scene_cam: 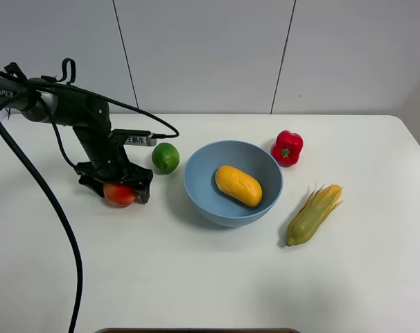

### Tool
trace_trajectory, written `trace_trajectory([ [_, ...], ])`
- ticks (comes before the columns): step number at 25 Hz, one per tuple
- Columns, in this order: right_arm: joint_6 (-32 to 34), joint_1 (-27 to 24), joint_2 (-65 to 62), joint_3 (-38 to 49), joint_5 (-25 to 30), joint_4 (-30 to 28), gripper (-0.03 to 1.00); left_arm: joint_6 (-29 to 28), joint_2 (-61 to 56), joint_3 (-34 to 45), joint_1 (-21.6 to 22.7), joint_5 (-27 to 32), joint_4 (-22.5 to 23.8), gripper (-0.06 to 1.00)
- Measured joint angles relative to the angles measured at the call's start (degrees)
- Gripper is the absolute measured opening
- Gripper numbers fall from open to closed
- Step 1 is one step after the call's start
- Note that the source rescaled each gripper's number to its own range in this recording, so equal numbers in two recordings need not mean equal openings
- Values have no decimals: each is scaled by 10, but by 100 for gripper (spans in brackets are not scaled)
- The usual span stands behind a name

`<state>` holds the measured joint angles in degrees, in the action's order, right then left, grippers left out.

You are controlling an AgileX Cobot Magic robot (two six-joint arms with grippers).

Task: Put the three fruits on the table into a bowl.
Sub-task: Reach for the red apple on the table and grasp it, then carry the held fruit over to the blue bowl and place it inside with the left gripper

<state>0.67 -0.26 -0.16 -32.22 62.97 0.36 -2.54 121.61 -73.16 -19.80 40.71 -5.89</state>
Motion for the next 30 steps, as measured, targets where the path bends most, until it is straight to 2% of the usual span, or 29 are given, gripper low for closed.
trace_trajectory([
  [4, 0, 0, 0, 0, 0, 0, 74, 1, 6, 0, 0, -2, 0, 100],
  [5, 0, 0, 0, 0, 0, 0, 74, 2, 6, 0, 0, -2, 1, 97],
  [6, 0, 0, 0, 0, 0, 0, 74, 2, 7, -1, 0, -2, 1, 90],
  [9, 0, 0, 0, 0, 0, 0, 74, 2, 7, -1, 0, -1, 4, 53],
  [10, 0, 0, 0, 0, 0, 0, 74, 2, 8, -1, 0, -1, 4, 47],
  [20, 0, 0, 0, 0, 0, 0, 74, 2, 8, -2, 0, 4, 4, 47],
  [26, 0, 0, 0, 0, 0, 0, 74, 2, 7, -2, 0, 26, 0, 47],
  [30, 0, 0, 0, 0, 0, 0, 74, 2, -3, -2, 0, 31, 0, 43],
])
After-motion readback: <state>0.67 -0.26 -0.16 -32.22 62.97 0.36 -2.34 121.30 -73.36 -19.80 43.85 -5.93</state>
